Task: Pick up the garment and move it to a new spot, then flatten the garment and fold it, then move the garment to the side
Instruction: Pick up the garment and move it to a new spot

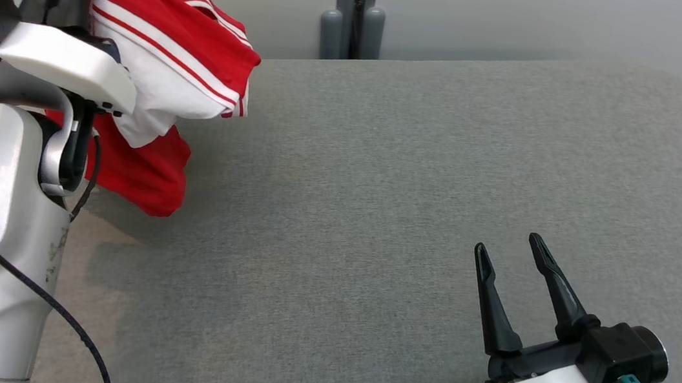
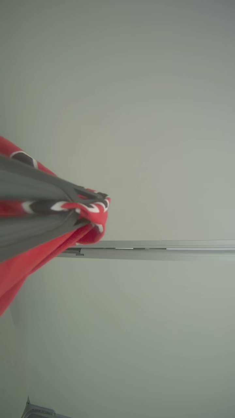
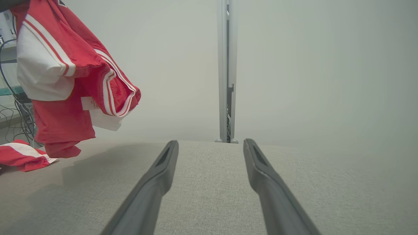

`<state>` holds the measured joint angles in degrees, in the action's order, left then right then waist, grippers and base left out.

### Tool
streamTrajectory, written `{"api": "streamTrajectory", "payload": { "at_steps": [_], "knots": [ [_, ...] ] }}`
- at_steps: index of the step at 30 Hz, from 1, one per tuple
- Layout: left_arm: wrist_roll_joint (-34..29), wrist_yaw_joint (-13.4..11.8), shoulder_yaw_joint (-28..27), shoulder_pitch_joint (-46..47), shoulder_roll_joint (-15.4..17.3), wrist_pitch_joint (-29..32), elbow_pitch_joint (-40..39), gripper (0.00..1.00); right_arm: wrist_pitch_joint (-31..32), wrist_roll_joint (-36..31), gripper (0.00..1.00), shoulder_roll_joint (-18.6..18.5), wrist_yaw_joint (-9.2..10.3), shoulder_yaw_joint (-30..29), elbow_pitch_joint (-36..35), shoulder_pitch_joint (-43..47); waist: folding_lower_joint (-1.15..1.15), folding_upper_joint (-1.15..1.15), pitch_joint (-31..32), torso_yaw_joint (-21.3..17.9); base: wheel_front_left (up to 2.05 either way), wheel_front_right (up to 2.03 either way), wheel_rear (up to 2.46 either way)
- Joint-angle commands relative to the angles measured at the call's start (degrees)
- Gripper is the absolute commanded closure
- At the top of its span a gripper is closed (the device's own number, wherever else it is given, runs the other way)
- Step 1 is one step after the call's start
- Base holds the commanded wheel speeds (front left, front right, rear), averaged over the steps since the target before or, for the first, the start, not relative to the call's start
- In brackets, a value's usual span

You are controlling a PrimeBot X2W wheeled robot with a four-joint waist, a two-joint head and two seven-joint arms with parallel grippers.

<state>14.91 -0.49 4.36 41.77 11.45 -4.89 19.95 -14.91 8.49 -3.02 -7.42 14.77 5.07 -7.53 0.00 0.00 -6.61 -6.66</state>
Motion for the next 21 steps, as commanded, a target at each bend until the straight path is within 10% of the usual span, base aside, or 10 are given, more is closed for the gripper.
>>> {"api": "streamTrajectory", "payload": {
  "at_steps": [1, 21],
  "knots": [
    [0.26, 0.44, 0.38, 0.38, -0.02, 0.23, -0.3, 1.0, -0.35, -0.04, 0.0, -0.08, -0.13, -0.26, 0.31, 0.38, 0.0, 0.0, 0.66, -2.43, 0.0, 0.0, 0.0],
    [-7.58, 2.51, 14.25, -2.05, -4.07, -2.1, 13.17, 1.0, -0.35, 0.48, 0.0, 0.0, -0.13, 0.28, 1.18, 0.42, 0.0, 0.0, -0.7, -11.39, 0.0, 0.0, 0.0]
  ]
}}
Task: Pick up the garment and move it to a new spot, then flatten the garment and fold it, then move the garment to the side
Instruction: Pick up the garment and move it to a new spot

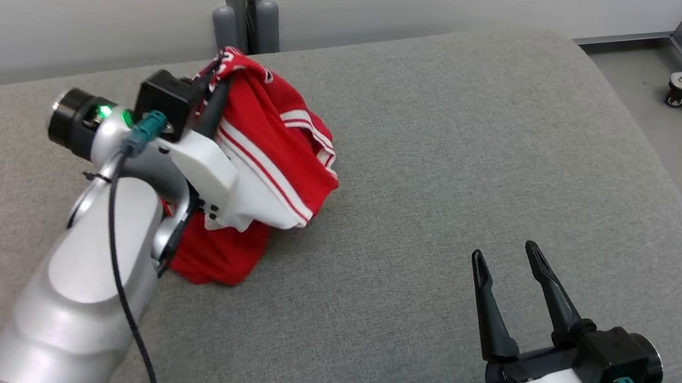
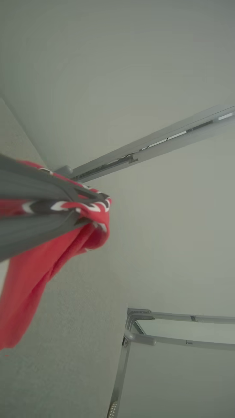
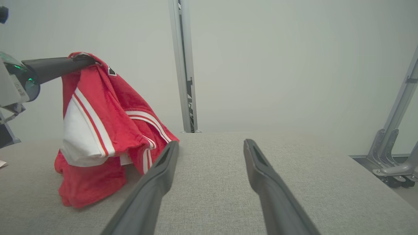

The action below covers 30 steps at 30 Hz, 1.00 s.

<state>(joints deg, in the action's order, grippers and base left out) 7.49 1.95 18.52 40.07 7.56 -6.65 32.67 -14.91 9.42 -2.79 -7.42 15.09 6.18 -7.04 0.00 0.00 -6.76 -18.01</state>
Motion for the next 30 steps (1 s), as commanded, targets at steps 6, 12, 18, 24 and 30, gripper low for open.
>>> {"api": "streamTrajectory", "payload": {
  "at_steps": [6, 12, 18, 24, 30],
  "knots": [
    [-0.86, -0.42, 3.45, 1.41, -2.79, -3.31, 10.28, 1.0, -0.35, -0.02, 0.0, -0.23, -0.13, -0.12, 0.32, -1.3, 0.0, 0.0, -2.76, 0.26, 0.0, 0.0, 0.0],
    [0.8, -1.07, 5.01, 3.07, -4.13, -5.99, 19.21, 1.0, -0.35, 0.04, 0.0, -0.23, -0.13, 0.66, 0.8, -2.29, 0.0, 0.0, -3.47, 0.3, 0.0, 0.0, 0.0],
    [4.15, -0.91, 6.83, 4.48, -4.51, -7.9, 22.04, 0.0, -0.35, -0.21, 0.0, -0.22, -0.13, 0.05, 1.13, -1.77, 0.0, 0.0, -2.57, 2.12, 0.0, 0.0, 0.0],
    [7.75, -3.13, 9.77, 2.78, -4.56, -8.57, 16.92, 0.0, -0.35, -1.0, 0.0, -0.26, -0.13, -0.84, 1.72, -0.49, 0.0, 0.0, 0.23, 6.27, 0.0, 0.0, 0.0],
    [7.7, -5.85, 6.77, -6.11, -3.08, -8.54, 6.26, 0.0, -0.35, -1.41, 0.0, -0.25, -0.13, -1.8, 1.89, 1.54, 0.0, 0.0, 4.57, 9.28, 0.0, 0.0, 0.0]
  ]
}}
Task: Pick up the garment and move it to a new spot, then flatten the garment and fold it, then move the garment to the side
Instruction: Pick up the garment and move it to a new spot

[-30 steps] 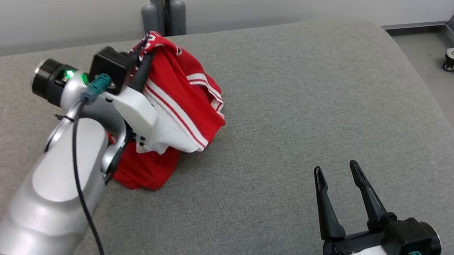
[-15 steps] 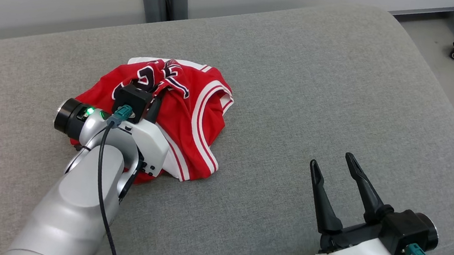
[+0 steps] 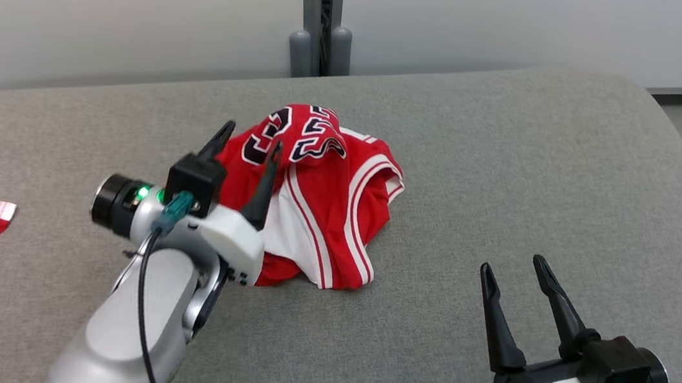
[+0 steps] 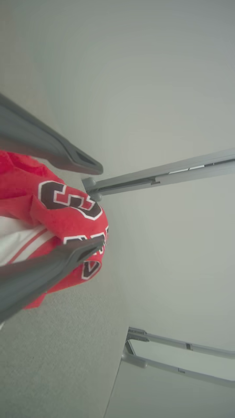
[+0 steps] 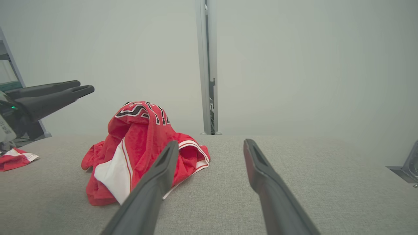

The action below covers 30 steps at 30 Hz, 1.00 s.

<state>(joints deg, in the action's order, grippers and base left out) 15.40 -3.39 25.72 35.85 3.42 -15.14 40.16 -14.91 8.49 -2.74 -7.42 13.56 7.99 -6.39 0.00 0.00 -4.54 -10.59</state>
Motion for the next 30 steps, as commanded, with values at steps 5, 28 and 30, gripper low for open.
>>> {"api": "streamTrajectory", "payload": {
  "at_steps": [5, 28, 30],
  "knots": [
    [-2.24, -3.75, -2.93, -11.68, 2.84, -0.07, -12.8, 0.0, -0.35, -0.09, 0.0, -0.29, -0.13, -1.73, -0.43, 2.6, 0.0, 0.0, 4.35, 4.05, 0.0, 0.0, 0.0],
    [-7.12, -6.93, -13.32, -38.07, 2.47, -0.08, -35.38, 0.0, -0.35, -2.53, 0.0, -0.29, -0.13, -4.66, -2.37, 8.3, 0.0, 0.0, 9.48, 8.91, 0.0, 0.0, 0.0],
    [-8.01, -6.81, -13.49, -39.42, 2.12, -0.08, -36.35, 0.0, -0.35, -2.84, 0.0, -0.3, -0.13, -5.18, -2.49, 8.87, 0.0, 0.0, 9.67, 9.14, 0.0, 0.0, 0.0]
  ]
}}
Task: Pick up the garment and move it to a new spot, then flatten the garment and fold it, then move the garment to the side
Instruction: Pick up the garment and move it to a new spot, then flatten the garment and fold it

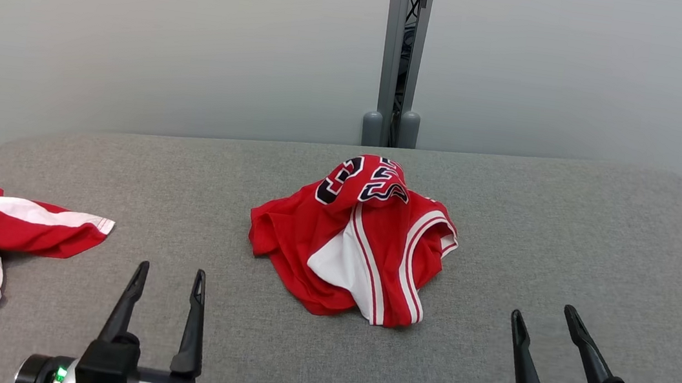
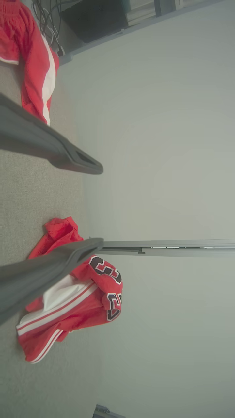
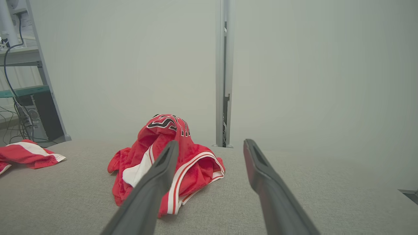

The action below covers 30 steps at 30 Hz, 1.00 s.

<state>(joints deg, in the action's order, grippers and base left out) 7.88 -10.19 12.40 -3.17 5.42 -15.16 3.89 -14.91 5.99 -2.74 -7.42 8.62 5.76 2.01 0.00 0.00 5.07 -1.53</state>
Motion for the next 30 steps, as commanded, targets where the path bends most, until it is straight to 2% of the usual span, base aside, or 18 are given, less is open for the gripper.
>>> {"api": "streamTrajectory", "payload": {
  "at_steps": [1, 3, 10, 30],
  "knots": [
    [-0.73, 0.3, -0.1, -1.1, -0.05, -0.07, -0.39, 0.0, -0.35, -0.41, 0.0, -0.3, -0.13, -0.53, -0.29, 0.8, 0.0, 0.0, 0.11, 0.19, 0.0, 0.0, 0.0],
    [-1.77, 0.59, 0.12, -2.21, -0.13, -0.07, -0.14, 0.0, -0.35, 1.33, 0.0, -0.25, -0.13, -0.17, -0.5, 1.29, 0.0, 0.0, 0.16, 0.34, 0.0, 0.0, 0.0],
    [-5.03, 0.04, 0.09, -3.6, -0.49, -0.07, 1.02, 0.0, -0.35, 0.86, 0.0, -0.35, -0.13, -0.13, -0.09, 2.41, 0.0, 0.0, -0.28, 0.84, 0.0, 0.0, 0.0],
    [-4.17, 2.46, -2.72, -2.21, -1.71, -0.07, 1.96, 0.0, -0.35, 2.01, 0.0, -0.69, -0.13, 1.32, 1.26, 1.4, 0.0, 0.0, 0.25, 1.34, 0.0, 0.0, 0.0]
  ]
}}
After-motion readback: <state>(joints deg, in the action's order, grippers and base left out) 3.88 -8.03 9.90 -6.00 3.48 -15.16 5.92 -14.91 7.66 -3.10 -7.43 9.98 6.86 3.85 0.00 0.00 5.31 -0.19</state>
